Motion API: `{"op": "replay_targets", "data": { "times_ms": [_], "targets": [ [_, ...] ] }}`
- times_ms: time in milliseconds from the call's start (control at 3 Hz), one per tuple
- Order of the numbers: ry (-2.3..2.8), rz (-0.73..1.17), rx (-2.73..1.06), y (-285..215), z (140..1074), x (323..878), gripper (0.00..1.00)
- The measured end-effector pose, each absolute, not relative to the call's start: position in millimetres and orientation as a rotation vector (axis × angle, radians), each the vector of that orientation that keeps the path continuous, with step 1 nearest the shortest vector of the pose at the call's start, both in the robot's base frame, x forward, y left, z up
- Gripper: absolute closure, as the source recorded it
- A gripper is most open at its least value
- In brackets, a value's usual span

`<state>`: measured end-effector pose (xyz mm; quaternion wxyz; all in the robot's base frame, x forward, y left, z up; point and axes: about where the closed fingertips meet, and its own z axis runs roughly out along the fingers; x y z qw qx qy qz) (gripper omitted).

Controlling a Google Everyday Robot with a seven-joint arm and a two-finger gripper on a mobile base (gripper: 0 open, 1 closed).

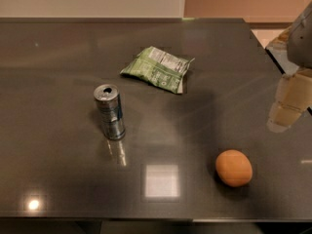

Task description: Pick green jalapeno chip bag

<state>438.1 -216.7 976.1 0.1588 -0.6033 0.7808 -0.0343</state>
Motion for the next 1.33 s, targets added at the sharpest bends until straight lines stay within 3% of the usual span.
{"op": "replay_targets", "data": {
  "times_ms": [667,1333],
  "targets": [
    [2.231,-0.099,-1.724,-217,976,438,0.00],
    [2.149,-0.033,-1.784,-194,960,486,0.00]
  ]
}}
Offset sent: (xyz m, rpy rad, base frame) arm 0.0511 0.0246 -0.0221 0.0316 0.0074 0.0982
